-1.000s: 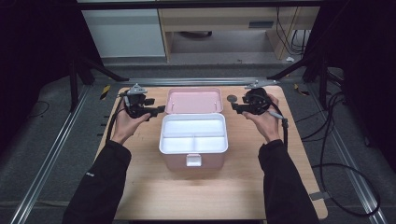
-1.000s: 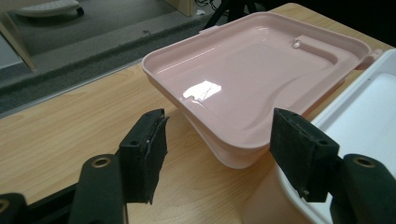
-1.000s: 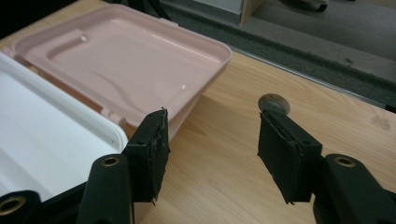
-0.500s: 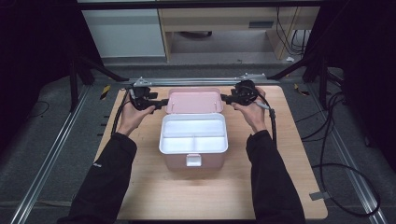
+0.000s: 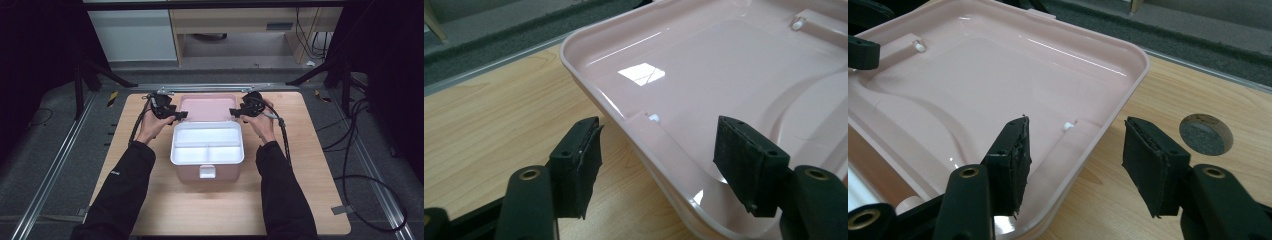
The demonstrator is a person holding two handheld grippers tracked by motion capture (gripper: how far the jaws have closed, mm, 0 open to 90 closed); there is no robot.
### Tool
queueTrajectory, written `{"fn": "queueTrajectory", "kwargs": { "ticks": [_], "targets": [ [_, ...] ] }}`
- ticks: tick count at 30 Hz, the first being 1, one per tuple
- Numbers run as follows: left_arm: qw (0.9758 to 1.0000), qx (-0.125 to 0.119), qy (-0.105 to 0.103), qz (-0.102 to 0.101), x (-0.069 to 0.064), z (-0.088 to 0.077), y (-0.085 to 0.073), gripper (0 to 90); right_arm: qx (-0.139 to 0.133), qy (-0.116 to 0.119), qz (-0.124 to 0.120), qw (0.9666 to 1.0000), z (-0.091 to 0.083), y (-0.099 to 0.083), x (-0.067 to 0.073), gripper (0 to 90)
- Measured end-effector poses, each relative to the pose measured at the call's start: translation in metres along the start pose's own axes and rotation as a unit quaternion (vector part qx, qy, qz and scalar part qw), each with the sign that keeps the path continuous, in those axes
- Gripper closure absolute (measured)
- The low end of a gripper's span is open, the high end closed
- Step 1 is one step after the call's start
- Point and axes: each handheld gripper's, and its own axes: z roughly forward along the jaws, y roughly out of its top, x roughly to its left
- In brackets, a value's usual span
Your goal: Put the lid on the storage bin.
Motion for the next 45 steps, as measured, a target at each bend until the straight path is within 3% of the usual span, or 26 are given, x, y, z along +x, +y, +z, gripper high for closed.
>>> {"fn": "queueTrajectory", "kwargs": {
  "ticks": [4,12,18,23,28,36,45],
  "targets": [
    [0.9999,0.010,-0.005,0.001,0.001,0.006,-0.002,33.3,0.009,0.006,0.001,0.9999,0.006,-0.002,0.002,43.8],
    [0.9995,-0.001,-0.028,-0.012,0.002,0.012,-0.004,32.1,0.018,0.010,0.011,0.9997,0.017,-0.006,0.003,41.7],
    [0.9995,-0.004,-0.026,-0.020,0.002,0.013,-0.003,31.2,0.018,0.015,0.025,0.9994,0.019,-0.006,0.001,41.9],
    [0.9992,-0.017,-0.024,-0.027,0.003,0.009,-0.001,34.1,0.012,0.005,0.024,0.9996,0.016,-0.004,0.003,45.9],
    [0.9982,-0.046,-0.024,-0.029,0.001,-0.004,0.004,36.4,-0.009,0.007,0.029,0.9995,0.007,0.000,0.004,47.8],
    [0.9969,-0.075,-0.020,-0.008,-0.007,-0.032,0.016,37.5,-0.062,0.009,0.028,0.9977,-0.015,0.010,0.009,50.1],
    [0.9934,-0.111,-0.027,0.007,-0.015,-0.056,0.022,38.4,-0.098,0.007,0.016,0.9950,-0.038,0.018,0.017,51.5]
  ]
}}
